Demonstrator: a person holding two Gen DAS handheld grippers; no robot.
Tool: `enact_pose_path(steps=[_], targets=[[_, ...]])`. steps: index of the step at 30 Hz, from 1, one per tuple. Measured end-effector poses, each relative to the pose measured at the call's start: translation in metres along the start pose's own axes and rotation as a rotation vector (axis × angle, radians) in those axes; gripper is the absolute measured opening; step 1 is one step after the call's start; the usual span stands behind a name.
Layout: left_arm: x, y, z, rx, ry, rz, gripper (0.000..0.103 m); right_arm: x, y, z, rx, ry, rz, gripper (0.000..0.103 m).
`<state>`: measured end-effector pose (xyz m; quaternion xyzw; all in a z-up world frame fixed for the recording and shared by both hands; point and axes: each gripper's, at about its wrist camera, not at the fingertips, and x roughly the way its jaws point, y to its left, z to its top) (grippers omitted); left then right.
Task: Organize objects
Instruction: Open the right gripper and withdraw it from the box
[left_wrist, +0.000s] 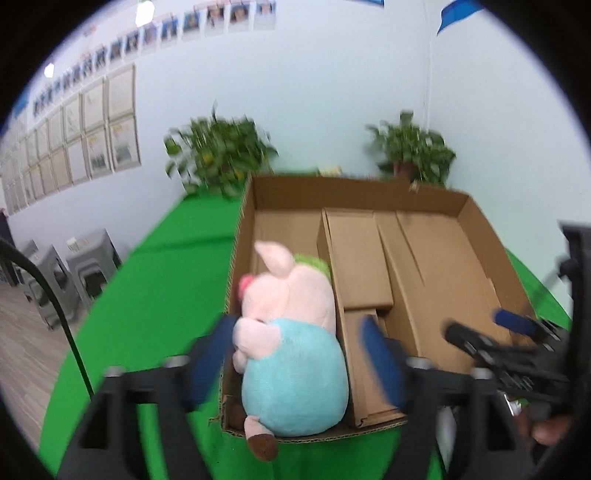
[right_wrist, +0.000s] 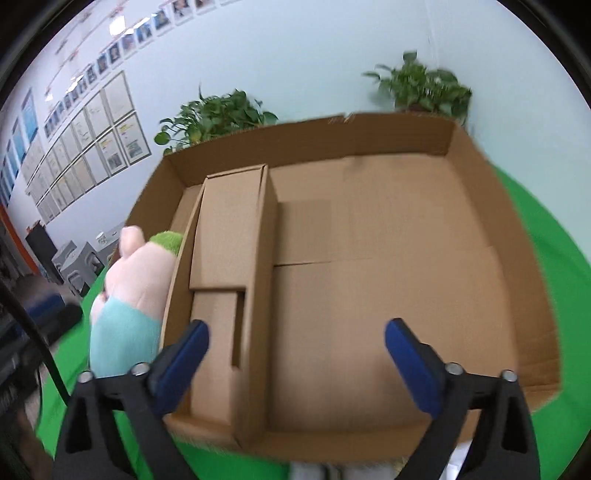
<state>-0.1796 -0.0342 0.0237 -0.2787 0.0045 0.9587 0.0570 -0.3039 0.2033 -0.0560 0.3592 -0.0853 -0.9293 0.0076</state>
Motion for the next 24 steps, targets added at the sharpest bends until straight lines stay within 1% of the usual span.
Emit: enact_pose_path(steps=[1, 4, 6, 9, 11, 16, 18, 19, 20, 21, 22, 23, 24], targets=[[-0.007, -0.003, -0.001, -0.005, -0.024, -0.008, 0.084, -0.011, -0.003, -0.006, -0.017, -0.011, -0.001, 0.102], [-0.014, -0.011, -0.003, -0.003, -0.037, -0.040, 0.084, -0.038, -0.010, -0.027, -0.053, -0.042, 0.011, 0.102], [-0.015, -0.016, -0.006, -0.003, -0.030, -0.044, 0.084, -0.056, -0.014, -0.040, -0.056, -0.049, 0.021, 0.102], [-0.016, -0.023, -0.012, -0.002, -0.019, -0.056, 0.084, -0.069, -0.014, -0.053, -0.071, -0.055, 0.040, 0.102], [-0.018, -0.027, -0.017, 0.009, -0.006, -0.064, 0.084, -0.100, -0.018, -0.076, -0.062, -0.056, 0.048, 0.102], [-0.023, -0.036, -0.026, 0.020, 0.015, -0.067, 0.084, -0.130, -0.031, -0.092, -0.034, -0.066, 0.064, 0.102], [-0.024, -0.039, -0.029, 0.026, 0.018, -0.051, 0.084, -0.138, -0.034, -0.096, -0.036, -0.076, 0.040, 0.102], [-0.025, -0.041, -0.030, 0.031, 0.019, -0.039, 0.084, -0.138, -0.034, -0.097, -0.032, -0.075, 0.016, 0.098], [-0.027, -0.043, -0.033, 0.038, 0.017, -0.029, 0.084, -0.137, -0.035, -0.096, -0.029, -0.070, 0.013, 0.092], [-0.028, -0.044, -0.035, 0.042, 0.015, -0.020, 0.083, -0.137, -0.037, -0.098, -0.023, -0.060, 0.015, 0.070], [-0.028, -0.044, -0.037, 0.042, 0.016, -0.012, 0.082, -0.136, -0.038, -0.099, -0.022, -0.042, -0.002, 0.046], [-0.028, -0.044, -0.039, 0.038, 0.018, -0.004, 0.079, -0.135, -0.038, -0.101, -0.028, -0.031, -0.023, 0.036], [-0.028, -0.043, -0.042, 0.029, 0.020, -0.006, 0.060, -0.135, -0.040, -0.103, -0.034, -0.025, -0.034, 0.026]])
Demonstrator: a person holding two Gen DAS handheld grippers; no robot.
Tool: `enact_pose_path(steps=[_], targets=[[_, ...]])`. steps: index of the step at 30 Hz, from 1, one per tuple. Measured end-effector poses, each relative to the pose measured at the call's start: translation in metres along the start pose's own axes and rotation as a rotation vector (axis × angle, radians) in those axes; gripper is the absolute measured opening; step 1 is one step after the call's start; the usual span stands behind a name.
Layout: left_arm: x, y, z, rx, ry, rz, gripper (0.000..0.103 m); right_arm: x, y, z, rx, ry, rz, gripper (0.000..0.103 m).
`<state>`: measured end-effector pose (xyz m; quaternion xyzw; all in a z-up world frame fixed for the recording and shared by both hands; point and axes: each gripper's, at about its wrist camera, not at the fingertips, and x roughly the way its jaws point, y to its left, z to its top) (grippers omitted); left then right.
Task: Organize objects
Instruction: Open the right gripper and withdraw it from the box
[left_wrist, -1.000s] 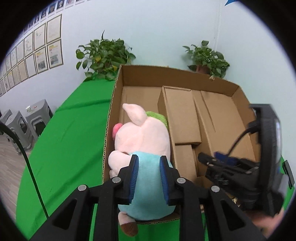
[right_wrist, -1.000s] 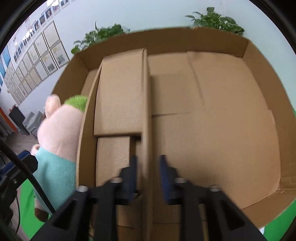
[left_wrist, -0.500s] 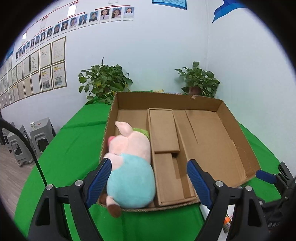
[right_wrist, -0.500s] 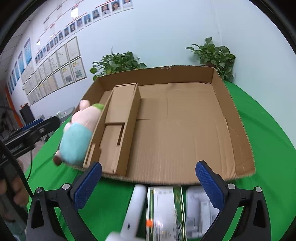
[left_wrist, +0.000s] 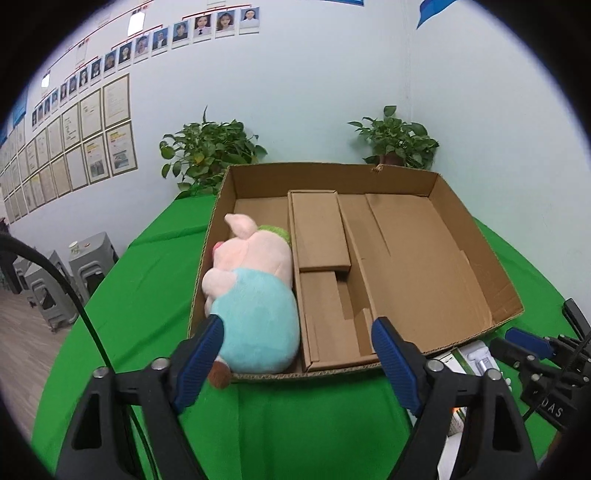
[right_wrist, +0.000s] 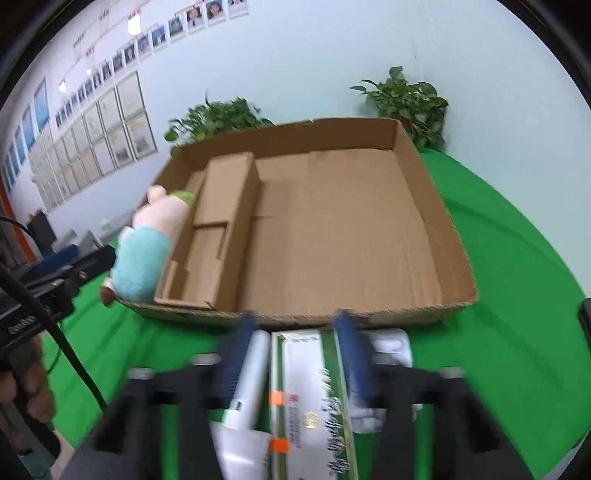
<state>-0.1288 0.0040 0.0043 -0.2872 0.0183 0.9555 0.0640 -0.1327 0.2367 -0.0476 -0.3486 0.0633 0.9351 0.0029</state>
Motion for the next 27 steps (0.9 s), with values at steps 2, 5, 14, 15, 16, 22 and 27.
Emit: enact_pose_path(steps=[2, 5, 14, 15, 16, 22, 27], targets=[[0.000, 0.003, -0.004, -0.018, 0.012, -0.042, 0.011, 0.000, -0.003, -0.004, 0.005, 0.013, 0.012, 0.026], [0.003, 0.007, -0.008, -0.048, 0.050, -0.083, 0.006, -0.004, -0.005, -0.007, 0.013, 0.020, 0.038, 0.058], [0.000, 0.000, -0.014, -0.045, 0.086, -0.128, 0.082, -0.016, 0.003, -0.012, -0.051, -0.033, 0.051, 0.102], [0.001, -0.002, -0.016, -0.037, 0.097, -0.142, 0.082, -0.017, 0.003, -0.013, -0.056, -0.036, 0.058, 0.102], [0.002, -0.004, -0.018, -0.037, 0.103, -0.155, 0.082, -0.019, 0.003, -0.015, -0.059, -0.039, 0.077, 0.102], [0.010, -0.011, -0.026, -0.054, 0.154, -0.233, 0.082, -0.028, 0.009, -0.027, -0.107, -0.030, 0.196, 0.102], [0.030, -0.021, -0.038, -0.068, 0.262, -0.372, 0.082, -0.028, 0.031, -0.060, -0.182, 0.041, 0.294, 0.102]])
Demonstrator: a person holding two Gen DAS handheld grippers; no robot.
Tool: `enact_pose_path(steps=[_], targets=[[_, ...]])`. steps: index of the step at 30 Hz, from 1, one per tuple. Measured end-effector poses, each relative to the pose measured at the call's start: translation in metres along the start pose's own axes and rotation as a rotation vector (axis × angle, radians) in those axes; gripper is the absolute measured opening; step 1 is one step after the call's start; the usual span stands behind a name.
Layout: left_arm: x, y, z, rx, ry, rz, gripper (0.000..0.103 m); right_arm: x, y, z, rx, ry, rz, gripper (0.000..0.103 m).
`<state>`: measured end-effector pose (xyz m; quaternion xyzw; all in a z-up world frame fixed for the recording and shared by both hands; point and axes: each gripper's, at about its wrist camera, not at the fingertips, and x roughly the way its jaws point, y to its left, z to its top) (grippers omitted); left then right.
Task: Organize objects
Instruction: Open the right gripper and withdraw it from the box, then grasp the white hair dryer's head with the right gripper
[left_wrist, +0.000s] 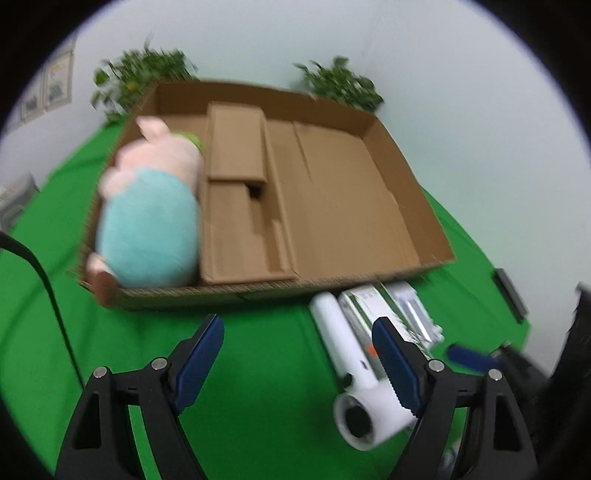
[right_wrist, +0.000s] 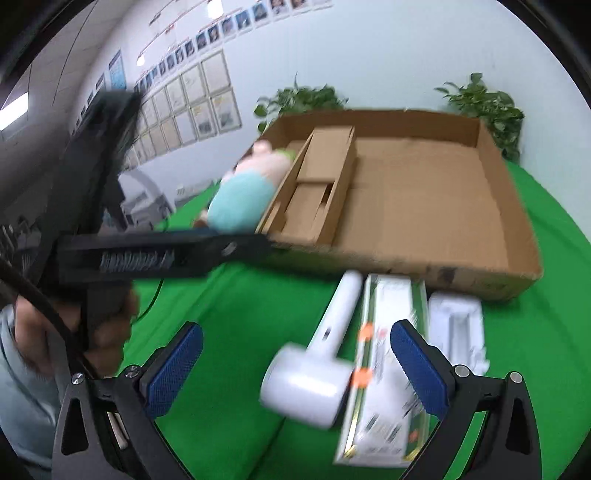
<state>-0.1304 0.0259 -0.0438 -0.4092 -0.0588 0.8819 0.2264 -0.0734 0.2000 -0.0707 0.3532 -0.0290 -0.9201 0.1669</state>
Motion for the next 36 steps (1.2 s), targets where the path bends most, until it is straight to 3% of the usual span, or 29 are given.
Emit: enact_pose_path(steps=[5, 6, 7, 12, 15, 18, 21, 25, 31, 33, 36], targets=[[0.030, 0.001, -0.004, -0.056, 0.118, -0.169, 0.081, 0.019, 0.007, -0.022, 0.006, 0.087, -0.034, 0.089], [0.037, -0.001, -0.005, -0.058, 0.135, -0.200, 0.081, 0.022, 0.010, -0.024, -0.013, 0.094, -0.057, 0.082], [0.040, -0.002, -0.006, -0.057, 0.143, -0.216, 0.081, 0.023, 0.011, -0.025, -0.026, 0.099, -0.068, 0.074], [0.068, -0.007, -0.009, -0.069, 0.241, -0.291, 0.076, 0.031, 0.010, -0.029, -0.040, 0.133, -0.117, 0.064], [0.080, -0.009, -0.014, -0.078, 0.276, -0.301, 0.074, 0.030, 0.009, -0.029, -0.038, 0.133, -0.120, 0.063], [0.087, -0.015, -0.020, -0.072, 0.323, -0.301, 0.060, 0.027, 0.010, -0.030, -0.040, 0.134, -0.116, 0.060], [0.087, -0.020, -0.031, -0.061, 0.356, -0.299, 0.057, 0.026, 0.011, -0.031, -0.035, 0.134, -0.096, 0.058], [0.083, -0.020, -0.044, -0.099, 0.370, -0.293, 0.057, 0.013, 0.009, -0.037, 0.002, 0.168, -0.041, 0.058], [0.087, -0.020, -0.044, -0.132, 0.355, -0.297, 0.056, 0.012, 0.012, -0.039, -0.010, 0.187, -0.053, 0.060], [0.088, -0.019, -0.043, -0.137, 0.353, -0.285, 0.042, 0.011, 0.012, -0.041, -0.010, 0.188, -0.062, 0.060], [0.086, -0.012, -0.042, -0.154, 0.351, -0.280, 0.040, 0.013, 0.013, -0.039, -0.011, 0.185, -0.083, 0.058]])
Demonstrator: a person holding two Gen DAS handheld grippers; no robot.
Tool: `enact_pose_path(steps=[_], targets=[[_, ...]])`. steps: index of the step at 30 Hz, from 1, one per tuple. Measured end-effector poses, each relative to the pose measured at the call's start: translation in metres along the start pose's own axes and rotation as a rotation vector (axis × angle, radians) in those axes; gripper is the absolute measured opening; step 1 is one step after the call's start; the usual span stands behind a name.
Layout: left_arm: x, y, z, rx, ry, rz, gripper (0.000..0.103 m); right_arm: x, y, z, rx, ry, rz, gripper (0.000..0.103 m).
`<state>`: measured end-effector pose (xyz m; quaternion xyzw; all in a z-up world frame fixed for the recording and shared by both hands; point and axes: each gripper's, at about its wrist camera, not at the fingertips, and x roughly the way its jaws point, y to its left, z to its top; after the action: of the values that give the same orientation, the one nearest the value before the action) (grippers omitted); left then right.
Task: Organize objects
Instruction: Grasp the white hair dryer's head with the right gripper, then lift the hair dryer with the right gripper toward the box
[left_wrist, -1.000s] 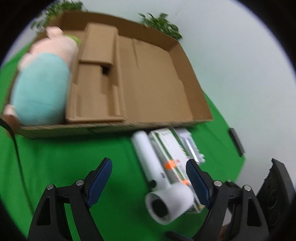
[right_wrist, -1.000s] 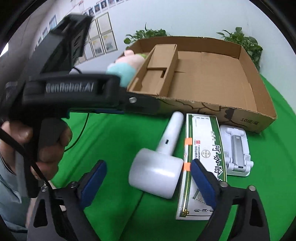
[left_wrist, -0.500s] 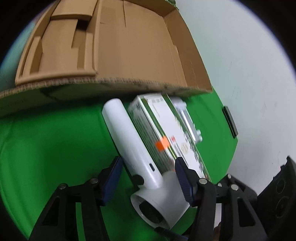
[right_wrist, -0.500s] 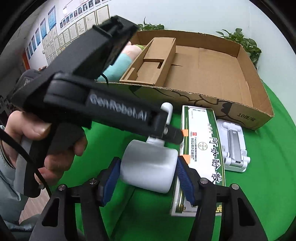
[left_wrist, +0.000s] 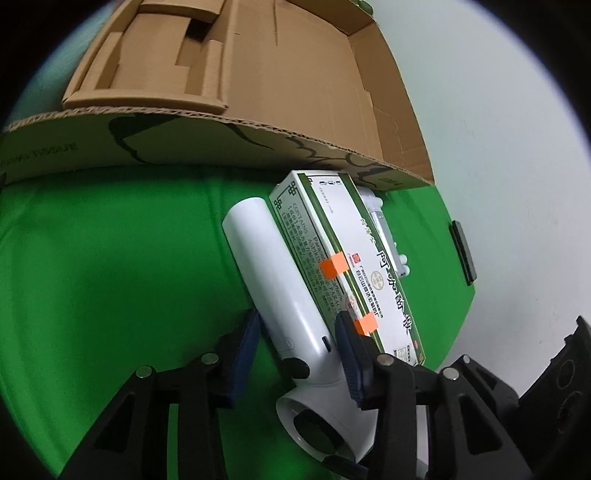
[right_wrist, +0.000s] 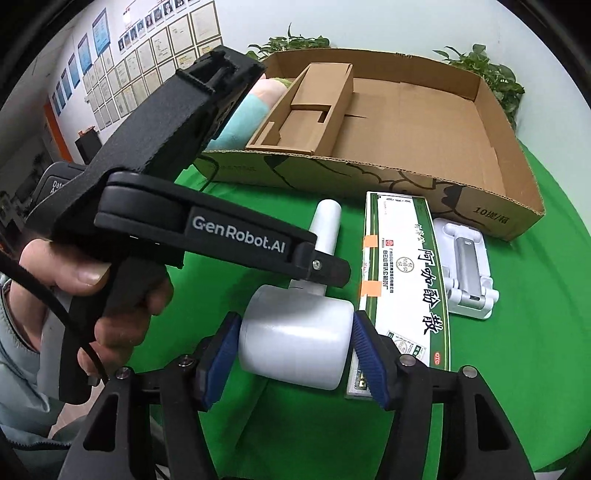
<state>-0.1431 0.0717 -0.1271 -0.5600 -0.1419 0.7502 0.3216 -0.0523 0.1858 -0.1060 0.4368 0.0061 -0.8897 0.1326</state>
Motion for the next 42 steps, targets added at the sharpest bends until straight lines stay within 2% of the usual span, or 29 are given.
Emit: enact_pose_path(steps=[3, 8, 20, 32, 42], targets=[[-0.006, -0.003, -0.001, 0.009, -0.025, 0.021, 0.039, 0.000, 0.002, 0.001, 0.002, -0.002, -0.008, 0.057], [-0.021, -0.006, 0.001, 0.017, -0.081, 0.006, 0.038, -0.009, 0.008, 0.006, -0.004, -0.053, -0.011, 0.057], [-0.052, -0.012, 0.010, 0.049, -0.136, 0.033, 0.037, -0.019, 0.009, 0.017, 0.013, -0.100, 0.008, 0.057], [-0.095, -0.046, 0.025, 0.152, -0.217, 0.076, 0.036, -0.049, 0.006, 0.037, 0.020, -0.222, -0.005, 0.057], [-0.109, -0.083, 0.058, 0.238, -0.274, 0.089, 0.036, -0.074, -0.006, 0.065, 0.024, -0.313, -0.030, 0.057]])
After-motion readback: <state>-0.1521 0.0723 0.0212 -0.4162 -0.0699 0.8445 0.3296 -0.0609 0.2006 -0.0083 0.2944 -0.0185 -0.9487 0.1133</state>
